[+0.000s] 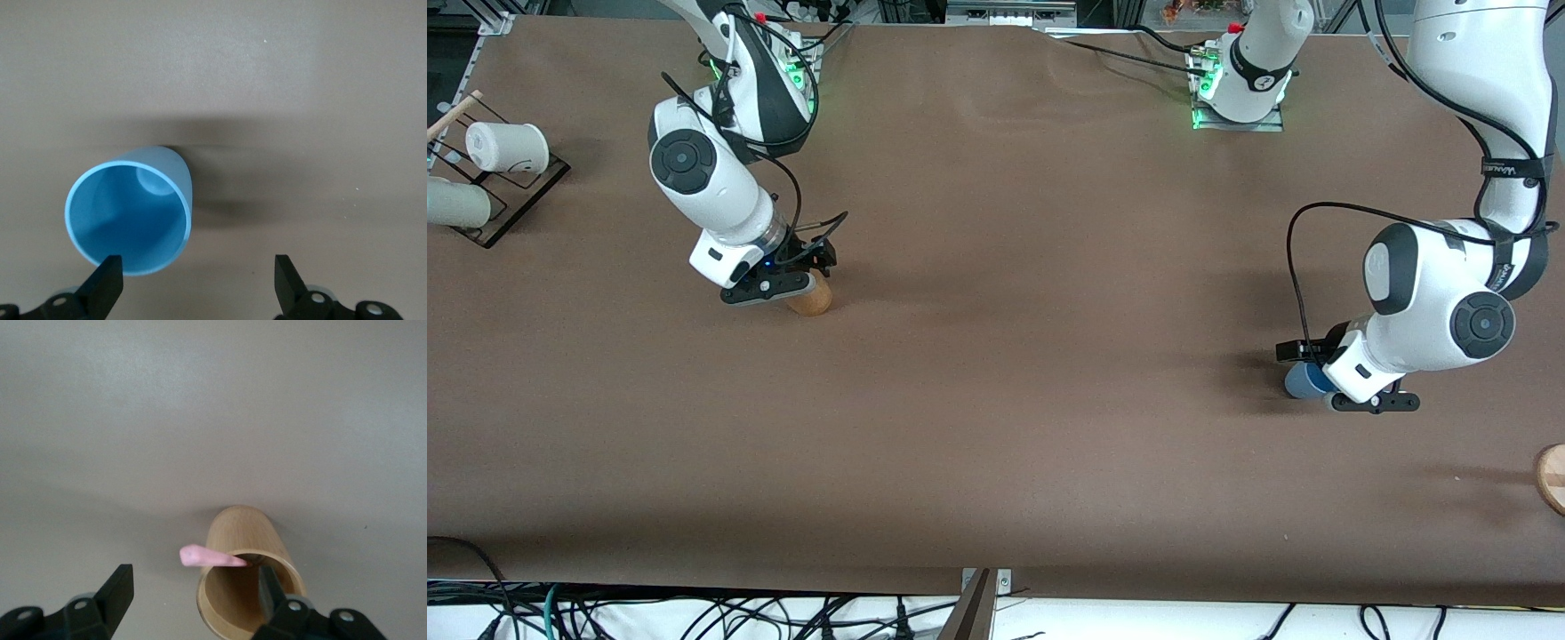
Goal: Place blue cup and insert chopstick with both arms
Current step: 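Grasp the chopstick with the right gripper while the left gripper grasps the cup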
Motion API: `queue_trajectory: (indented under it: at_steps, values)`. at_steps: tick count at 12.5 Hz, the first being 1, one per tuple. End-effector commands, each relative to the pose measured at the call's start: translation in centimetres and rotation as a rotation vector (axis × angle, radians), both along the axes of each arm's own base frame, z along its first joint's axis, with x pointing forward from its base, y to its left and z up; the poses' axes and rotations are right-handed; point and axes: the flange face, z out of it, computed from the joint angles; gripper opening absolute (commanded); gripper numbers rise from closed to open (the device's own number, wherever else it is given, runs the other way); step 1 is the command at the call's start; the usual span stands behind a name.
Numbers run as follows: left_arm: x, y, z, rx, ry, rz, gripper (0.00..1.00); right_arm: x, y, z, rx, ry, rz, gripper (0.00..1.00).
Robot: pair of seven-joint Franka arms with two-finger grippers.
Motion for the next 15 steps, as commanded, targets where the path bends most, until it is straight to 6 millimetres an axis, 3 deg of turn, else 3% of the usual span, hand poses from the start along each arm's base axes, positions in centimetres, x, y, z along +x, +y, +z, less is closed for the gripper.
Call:
queue_trajectory:
  at_steps: [1,5,7,8,9,11,12,15]
  values:
    - [-0.3,0.1,-0.3,0.009,-0.023,-0.026,1.0,-0.3,-0.4,-0.7,-0.004,-0.025,0.008,0.84]
    - [-1.2,0.3,-2.7,0.016,-0.063,-0.024,1.0,0.3,-0.9,-1.3,-0.002,-0.041,0.029,0.75]
    - [-1.4,0.4,-4.1,0.017,-0.046,-0.023,1.0,0.3,-0.9,-1.6,-0.002,-0.039,0.032,0.61]
    - [-1.4,0.4,-4.3,0.017,-0.043,-0.023,0.92,0.3,-0.9,-1.6,-0.002,-0.039,0.032,0.53]
    - [-1.4,0.4,-4.3,0.017,-0.043,-0.023,0.75,0.3,-1.0,-1.6,-0.002,-0.039,0.031,0.45]
    - [-1.5,0.4,-4.2,0.017,-0.038,-0.023,0.11,0.4,-1.1,-1.5,-0.004,-0.042,0.036,0.39]
    - [-1.5,0.4,-4.2,0.016,-0.035,-0.024,0.0,0.6,-1.2,-1.3,-0.003,-0.046,0.048,0.34]
    - [-1.4,0.5,-3.9,0.014,-0.038,-0.036,0.0,1.1,-2.4,-1.2,-0.007,-0.051,0.082,0.24]
